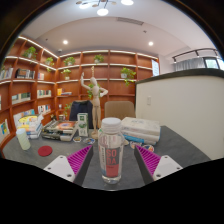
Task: Pour water
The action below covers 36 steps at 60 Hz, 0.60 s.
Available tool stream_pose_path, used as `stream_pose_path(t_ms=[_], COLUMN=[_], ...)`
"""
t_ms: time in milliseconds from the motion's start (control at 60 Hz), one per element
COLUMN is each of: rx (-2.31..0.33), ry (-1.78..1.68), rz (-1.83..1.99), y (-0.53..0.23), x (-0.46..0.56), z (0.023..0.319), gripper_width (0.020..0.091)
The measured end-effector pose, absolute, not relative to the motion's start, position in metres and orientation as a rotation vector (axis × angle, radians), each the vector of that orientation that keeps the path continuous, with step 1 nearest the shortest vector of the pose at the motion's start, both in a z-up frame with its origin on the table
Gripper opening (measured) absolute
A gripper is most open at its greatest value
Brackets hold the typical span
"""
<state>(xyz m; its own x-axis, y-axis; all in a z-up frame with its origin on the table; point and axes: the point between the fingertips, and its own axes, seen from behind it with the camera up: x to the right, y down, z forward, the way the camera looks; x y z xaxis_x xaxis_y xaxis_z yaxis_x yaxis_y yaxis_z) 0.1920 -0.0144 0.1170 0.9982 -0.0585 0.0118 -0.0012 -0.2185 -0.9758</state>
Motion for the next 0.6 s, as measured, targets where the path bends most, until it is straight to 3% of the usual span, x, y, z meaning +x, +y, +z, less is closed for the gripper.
stream_pose_path(t_ms=[67, 167, 217, 283, 367, 450, 467, 483, 500, 533, 600], rx=[-1.776, -1.774, -1.784, -1.818, -1.811, -1.813, -1.814, -1.811, -1.807, -1.803, -1.809], ry=[0.031, 0.007, -0.008, -0.013, -0.012, -0.011, -0.010, -0.012, -0.021, -0.033, -0.059], rz=[-0.059, -0.075, -0.071, -0.066, -0.058, -0.059, -0.060, -0.063, -0.066, -0.077, -0.102], y=[-0.001, 0.010, 0.014, 0.019, 0.022, 0.022, 0.024, 0.022, 0.023, 0.023, 0.025], x=[0.194, 0.195, 0.191, 0.189, 0.187, 0.188, 0.189, 0.188, 0.187, 0.186, 0.183], z=[0.114, 0.109, 0.103, 0.092, 0.091, 0.091, 0.093, 0.093, 0.093, 0.093, 0.093], gripper_width=[0.0853, 0.0753, 0.0690, 0.0535, 0.0499, 0.0402, 0.0396, 0.0438, 0.0358, 0.0332, 0.0330])
